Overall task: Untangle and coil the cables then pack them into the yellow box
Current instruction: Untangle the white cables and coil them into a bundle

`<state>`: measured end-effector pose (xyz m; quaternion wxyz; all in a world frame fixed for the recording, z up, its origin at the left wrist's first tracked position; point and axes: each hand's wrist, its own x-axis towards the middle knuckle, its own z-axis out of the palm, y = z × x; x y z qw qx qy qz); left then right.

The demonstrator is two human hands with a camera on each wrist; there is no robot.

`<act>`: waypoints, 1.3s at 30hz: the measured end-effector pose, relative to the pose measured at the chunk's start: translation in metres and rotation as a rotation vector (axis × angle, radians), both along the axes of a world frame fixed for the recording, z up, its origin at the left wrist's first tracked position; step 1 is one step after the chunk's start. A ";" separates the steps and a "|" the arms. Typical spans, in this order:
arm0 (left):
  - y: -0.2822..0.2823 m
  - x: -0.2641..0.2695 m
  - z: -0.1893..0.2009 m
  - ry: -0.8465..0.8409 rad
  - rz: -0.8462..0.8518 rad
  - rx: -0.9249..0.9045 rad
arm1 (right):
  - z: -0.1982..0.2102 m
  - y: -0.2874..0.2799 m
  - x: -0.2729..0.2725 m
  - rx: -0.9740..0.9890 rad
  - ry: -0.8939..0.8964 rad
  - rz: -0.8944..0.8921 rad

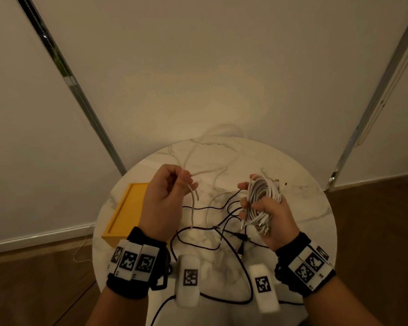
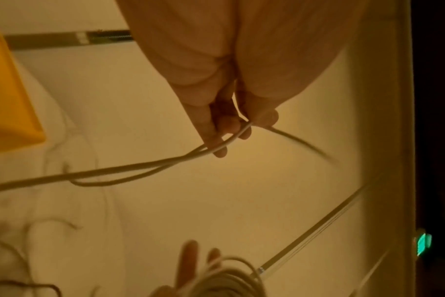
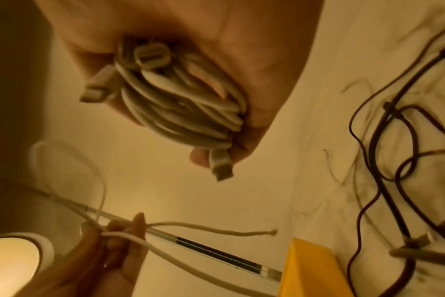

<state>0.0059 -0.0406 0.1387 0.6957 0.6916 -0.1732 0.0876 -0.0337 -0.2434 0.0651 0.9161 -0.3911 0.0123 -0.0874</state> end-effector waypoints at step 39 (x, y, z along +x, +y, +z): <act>0.052 0.025 -0.042 0.409 0.432 1.131 | 0.020 -0.004 -0.001 0.274 0.069 0.228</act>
